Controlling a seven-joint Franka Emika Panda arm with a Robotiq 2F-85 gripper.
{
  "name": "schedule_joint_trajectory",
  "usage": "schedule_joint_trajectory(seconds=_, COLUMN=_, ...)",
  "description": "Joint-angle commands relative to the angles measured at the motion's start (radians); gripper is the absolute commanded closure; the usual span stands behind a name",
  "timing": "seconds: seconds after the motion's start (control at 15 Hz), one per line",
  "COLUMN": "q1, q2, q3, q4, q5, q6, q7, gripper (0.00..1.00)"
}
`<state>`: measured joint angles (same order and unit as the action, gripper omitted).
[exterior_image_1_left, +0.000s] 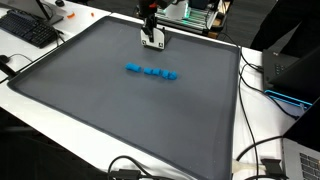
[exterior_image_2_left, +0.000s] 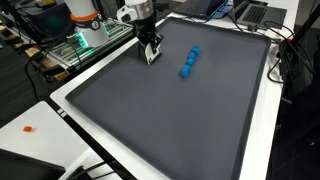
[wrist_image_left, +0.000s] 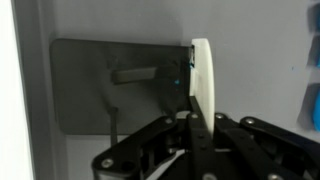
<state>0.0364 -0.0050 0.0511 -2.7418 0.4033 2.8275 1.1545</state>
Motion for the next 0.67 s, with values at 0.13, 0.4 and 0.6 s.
schedule_joint_trajectory(seconds=0.13, q1=-0.004, q2=-0.001, q3=-0.01, q4=-0.014, q5=-0.05, q6=0.02, q7=0.004, gripper=0.5)
schedule_joint_trajectory(seconds=0.4, q1=-0.005, q2=-0.085, q3=-0.012, q4=-0.021, q5=-0.072, q6=-0.011, q7=-0.101, gripper=0.19)
schedule_joint_trajectory(seconds=0.6, q1=-0.007, q2=-0.156, q3=-0.014, q4=-0.011, q5=-0.092, q6=-0.078, q7=-0.218, gripper=0.01)
